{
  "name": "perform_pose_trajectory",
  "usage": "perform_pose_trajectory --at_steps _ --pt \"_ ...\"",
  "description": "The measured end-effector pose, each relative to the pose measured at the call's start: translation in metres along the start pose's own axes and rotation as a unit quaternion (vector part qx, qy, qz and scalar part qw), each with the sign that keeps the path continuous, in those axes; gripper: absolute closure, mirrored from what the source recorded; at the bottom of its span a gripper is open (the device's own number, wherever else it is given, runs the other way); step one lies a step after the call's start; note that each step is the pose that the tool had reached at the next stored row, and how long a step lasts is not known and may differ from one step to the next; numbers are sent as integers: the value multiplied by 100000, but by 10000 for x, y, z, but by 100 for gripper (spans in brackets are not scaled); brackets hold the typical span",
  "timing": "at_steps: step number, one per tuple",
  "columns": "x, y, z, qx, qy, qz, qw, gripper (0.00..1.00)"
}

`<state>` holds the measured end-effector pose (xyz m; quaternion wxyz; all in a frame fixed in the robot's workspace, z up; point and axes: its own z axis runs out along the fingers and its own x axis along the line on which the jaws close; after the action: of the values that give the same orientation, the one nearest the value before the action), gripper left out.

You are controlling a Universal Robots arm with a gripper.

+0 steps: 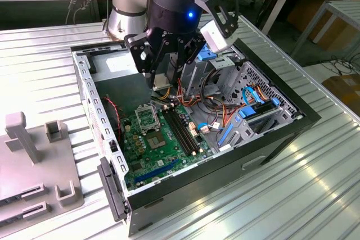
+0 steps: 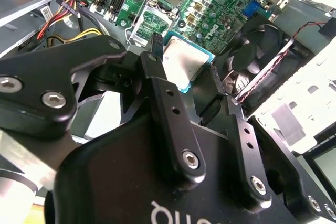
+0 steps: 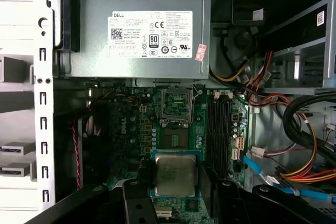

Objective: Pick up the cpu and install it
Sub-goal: 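Place the cpu into insertion slot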

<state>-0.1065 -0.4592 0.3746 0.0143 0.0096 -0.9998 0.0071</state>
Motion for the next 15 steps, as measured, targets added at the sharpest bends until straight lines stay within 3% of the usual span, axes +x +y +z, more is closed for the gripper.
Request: perform_pose_trajectory --at_steps 2,4,7,15 --pt "-1 1 53 2 1 3 100000 53" --pt "-6 -17 182 -4 -1 -10 100000 53" --pt "-4 -61 210 -95 -5 6 100000 53" --pt "-5 -68 225 -88 -3 0 100000 53"
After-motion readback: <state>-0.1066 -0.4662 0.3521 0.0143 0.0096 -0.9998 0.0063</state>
